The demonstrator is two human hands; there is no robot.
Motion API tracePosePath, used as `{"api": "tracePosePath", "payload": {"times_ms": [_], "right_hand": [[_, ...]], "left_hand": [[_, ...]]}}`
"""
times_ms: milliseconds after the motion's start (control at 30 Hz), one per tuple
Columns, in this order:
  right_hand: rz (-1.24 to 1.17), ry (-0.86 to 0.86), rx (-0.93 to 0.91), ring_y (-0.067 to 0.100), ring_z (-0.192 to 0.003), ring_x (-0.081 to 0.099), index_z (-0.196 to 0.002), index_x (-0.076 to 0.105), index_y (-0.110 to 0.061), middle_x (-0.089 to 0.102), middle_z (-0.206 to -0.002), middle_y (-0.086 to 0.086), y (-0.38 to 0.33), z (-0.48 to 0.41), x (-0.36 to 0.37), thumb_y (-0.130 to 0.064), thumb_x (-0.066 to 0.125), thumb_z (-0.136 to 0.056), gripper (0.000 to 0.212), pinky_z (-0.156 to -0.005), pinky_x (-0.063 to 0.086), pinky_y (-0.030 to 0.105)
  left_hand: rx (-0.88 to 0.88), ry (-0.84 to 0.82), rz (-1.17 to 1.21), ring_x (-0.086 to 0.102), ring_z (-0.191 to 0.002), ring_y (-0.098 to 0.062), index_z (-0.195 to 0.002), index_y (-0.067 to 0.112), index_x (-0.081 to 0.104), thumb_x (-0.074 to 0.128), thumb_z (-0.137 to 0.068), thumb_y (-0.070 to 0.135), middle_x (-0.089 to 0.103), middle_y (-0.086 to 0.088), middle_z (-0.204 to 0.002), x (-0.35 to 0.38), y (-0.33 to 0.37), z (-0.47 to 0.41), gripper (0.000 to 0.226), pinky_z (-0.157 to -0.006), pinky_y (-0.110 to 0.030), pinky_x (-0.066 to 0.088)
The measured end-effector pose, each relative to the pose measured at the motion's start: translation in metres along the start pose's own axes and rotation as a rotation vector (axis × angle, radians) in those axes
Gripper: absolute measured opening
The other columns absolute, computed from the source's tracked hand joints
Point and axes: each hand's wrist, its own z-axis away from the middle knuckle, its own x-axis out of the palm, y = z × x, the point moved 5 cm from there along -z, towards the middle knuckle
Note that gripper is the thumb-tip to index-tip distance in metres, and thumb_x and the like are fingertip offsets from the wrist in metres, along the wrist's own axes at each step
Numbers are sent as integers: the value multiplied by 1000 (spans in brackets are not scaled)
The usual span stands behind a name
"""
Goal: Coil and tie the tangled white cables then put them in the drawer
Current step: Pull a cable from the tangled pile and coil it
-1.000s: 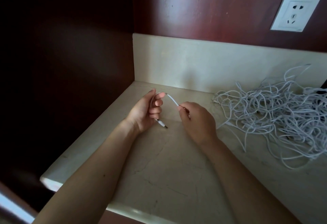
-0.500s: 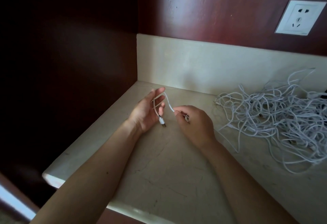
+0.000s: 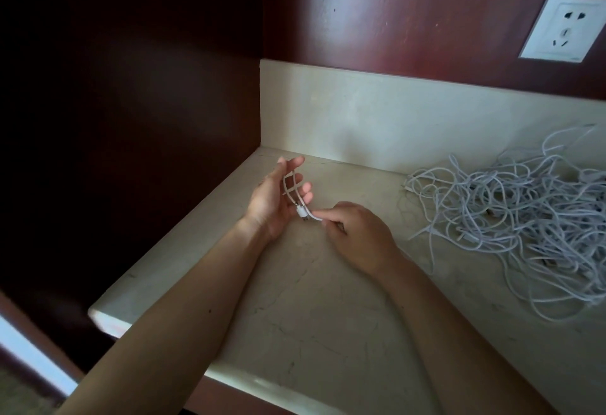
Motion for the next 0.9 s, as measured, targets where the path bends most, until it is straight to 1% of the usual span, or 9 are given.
{"api": "tracePosePath", "payload": {"times_ms": [100,167,233,367,467,533,667,800,900], "right_hand": [[1,-20,-24,13,-86,57,-114,73,-31,51,-74,-14,-6,1,-1,-19,57,-93,29,-66,36,27],[-8,-29,-16,12,-86,59,-109,74,-31,65,-84,-10,-9,2,-3,-22,58,-92,25,-68,41,28],[-9,-27,31,10,-84,62,-99,75,-31,71,-88,-10,-8,2,-6,-28,59,-90,19,-69,47,28],[3,-32,143,4,-67,55,-74,67,-31,60,-66,-15,-3,3,-16,-39,64,-83,12,-59,39,24],[-9,-42,169,1,-68,57,-75,69,-31,63,-69,-17,1,3,-28,-35,66,-77,5,-59,41,22],[1,-71,186,1,-70,59,-78,70,-31,66,-73,-16,4,4,-34,-31,66,-75,5,-63,45,22],[11,-44,218,1,-70,59,-73,68,-31,66,-71,-15,13,5,-45,-31,66,-73,1,-64,44,23],[-4,-2,213,-4,-70,57,-74,68,-32,65,-71,-18,18,5,-51,-33,70,-76,3,-63,40,22],[-62,18,144,-3,-77,59,-80,68,-31,66,-78,-21,12,4,-49,-33,69,-81,2,-68,44,22]], "left_hand": [[87,73,-63,44,-44,-9,-91,16,59,42,-103,40,46,-3,-82,-4,4,-1,32,-42,-20,41],[143,78,-151,39,-40,-7,-94,17,59,38,-104,39,46,-3,-81,-3,6,-1,32,-39,-18,35],[177,62,-224,35,-40,-7,-97,18,55,33,-106,37,46,-2,-76,-1,8,0,31,-39,-17,32],[163,49,-237,24,-40,-6,-92,19,39,25,-107,32,36,1,-65,-1,11,-3,24,-38,-15,22],[58,27,-161,23,-39,-6,-83,22,31,26,-106,34,33,5,-56,-1,8,-6,27,-37,-16,21],[-13,-20,-117,24,-41,-7,-82,22,34,27,-105,34,31,6,-56,3,4,-5,27,-39,-18,22],[-121,-91,-91,28,-53,-10,-101,12,52,28,-105,38,30,3,-64,8,-3,0,36,-45,-21,27],[-94,-38,-38,35,-50,-10,-97,11,51,34,-105,39,38,1,-67,6,-4,-4,34,-43,-21,32],[-63,-14,-78,39,-50,-10,-95,12,52,35,-105,38,46,0,-69,5,-5,-5,33,-42,-20,35]]}}
